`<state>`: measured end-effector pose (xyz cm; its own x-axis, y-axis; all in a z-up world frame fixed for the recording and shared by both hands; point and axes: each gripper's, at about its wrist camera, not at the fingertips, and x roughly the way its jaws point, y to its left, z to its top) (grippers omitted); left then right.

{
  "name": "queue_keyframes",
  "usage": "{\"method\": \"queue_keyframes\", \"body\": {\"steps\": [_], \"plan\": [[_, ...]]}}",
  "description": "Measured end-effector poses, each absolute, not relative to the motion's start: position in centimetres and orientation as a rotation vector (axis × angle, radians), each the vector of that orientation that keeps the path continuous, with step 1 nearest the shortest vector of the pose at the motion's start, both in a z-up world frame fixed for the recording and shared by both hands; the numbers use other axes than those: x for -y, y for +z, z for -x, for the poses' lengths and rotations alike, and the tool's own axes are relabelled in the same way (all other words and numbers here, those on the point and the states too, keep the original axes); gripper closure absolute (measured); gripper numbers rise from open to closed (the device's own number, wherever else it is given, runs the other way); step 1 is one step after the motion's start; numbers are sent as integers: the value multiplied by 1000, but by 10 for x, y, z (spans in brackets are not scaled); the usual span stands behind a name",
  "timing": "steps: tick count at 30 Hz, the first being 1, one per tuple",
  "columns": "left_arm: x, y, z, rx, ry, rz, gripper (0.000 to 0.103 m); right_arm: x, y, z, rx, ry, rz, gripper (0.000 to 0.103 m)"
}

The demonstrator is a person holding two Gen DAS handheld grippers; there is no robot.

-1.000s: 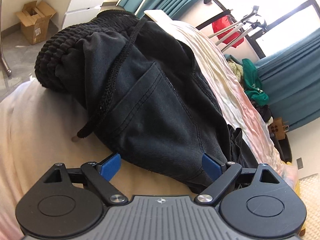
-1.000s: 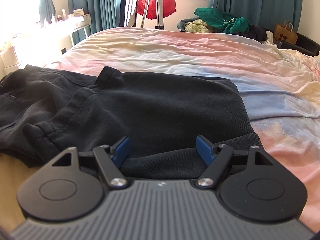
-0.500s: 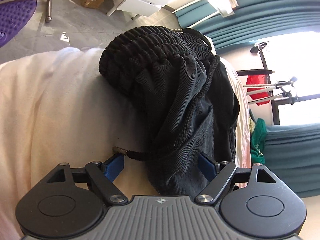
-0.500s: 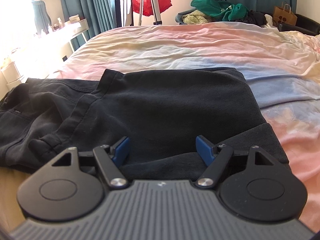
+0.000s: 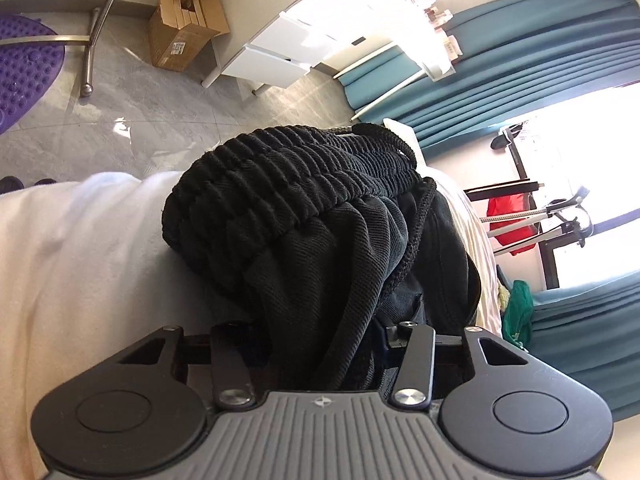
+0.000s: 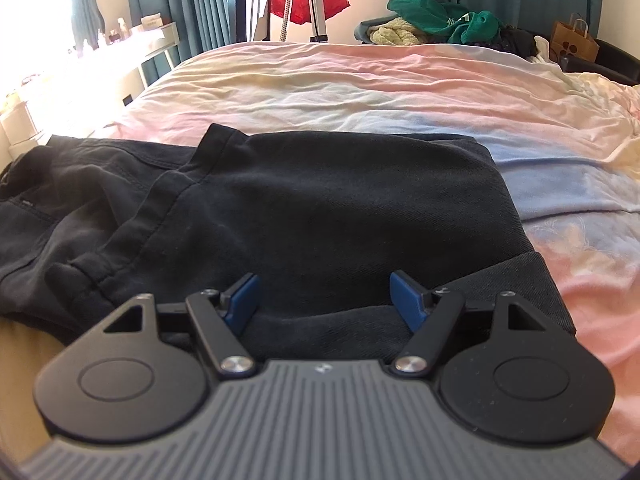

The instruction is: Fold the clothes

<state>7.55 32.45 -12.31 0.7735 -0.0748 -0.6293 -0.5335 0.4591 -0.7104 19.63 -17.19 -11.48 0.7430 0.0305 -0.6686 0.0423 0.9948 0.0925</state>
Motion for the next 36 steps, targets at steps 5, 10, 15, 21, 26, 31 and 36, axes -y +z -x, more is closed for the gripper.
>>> {"method": "queue_keyframes", "body": {"steps": [5,10,15,21,26,31,36], "plan": [[-295,-86,-83,-573,309,866,76,175,-114,-198,-739,-5,-116,29],[-238,-19,-89,-409,252,701,82,184,-112,-198,-741,4,-170,30],[-127,69,-104,-281,167,438,82,219,-102,-192,-720,36,-399,30],[42,118,-110,-160,31,202,83,277,-83,-178,-646,-23,-587,29],[173,101,-126,-165,-66,163,84,341,-77,-158,-568,-109,-739,28],[287,35,-140,-273,-173,75,84,417,-93,-136,-470,-180,-1042,27],[360,-51,-138,-402,-291,-233,82,446,-105,-132,-425,-220,-1092,27]]}}
